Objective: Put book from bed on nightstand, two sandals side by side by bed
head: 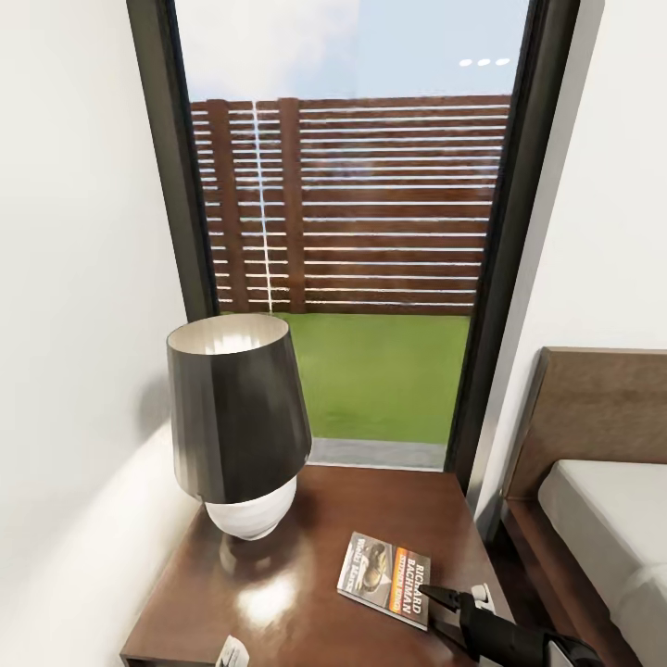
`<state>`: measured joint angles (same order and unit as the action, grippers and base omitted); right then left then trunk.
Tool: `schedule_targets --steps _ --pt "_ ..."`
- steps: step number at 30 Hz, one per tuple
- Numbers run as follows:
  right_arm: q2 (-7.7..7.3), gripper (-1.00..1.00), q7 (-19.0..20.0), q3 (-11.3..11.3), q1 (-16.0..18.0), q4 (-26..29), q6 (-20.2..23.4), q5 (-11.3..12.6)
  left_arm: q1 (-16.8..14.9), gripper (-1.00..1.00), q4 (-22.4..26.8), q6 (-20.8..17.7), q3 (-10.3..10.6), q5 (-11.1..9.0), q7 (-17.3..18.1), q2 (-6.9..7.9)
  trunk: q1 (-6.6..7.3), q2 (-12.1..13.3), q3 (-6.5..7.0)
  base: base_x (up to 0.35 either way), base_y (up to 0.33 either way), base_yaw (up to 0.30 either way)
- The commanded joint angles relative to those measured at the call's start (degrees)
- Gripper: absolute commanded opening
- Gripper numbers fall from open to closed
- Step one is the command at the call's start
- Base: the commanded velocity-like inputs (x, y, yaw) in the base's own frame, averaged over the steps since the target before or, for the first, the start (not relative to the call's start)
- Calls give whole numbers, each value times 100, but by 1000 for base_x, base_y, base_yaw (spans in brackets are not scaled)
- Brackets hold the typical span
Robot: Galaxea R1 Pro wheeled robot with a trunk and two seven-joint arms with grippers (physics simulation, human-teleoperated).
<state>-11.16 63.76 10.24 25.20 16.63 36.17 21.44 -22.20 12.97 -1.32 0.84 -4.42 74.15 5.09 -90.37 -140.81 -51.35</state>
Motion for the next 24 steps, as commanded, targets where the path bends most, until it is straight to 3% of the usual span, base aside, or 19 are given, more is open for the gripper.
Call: schedule_targets --steps 1,8,24 --pt "-1 100 4 4 3 -1 40 26 -6 100 4 44 -70 -45 0 0 1 -2 -5 0 0 0" --pt "-1 100 4 4 3 -1 40 25 -5 100 6 44 -67 -41 -4 0 89 158 67 0 0 0" --pt "-1 100 4 5 3 -1 40 23 -6 100 11 45 -68 -42 31 0 133 238 103 0 0 0"
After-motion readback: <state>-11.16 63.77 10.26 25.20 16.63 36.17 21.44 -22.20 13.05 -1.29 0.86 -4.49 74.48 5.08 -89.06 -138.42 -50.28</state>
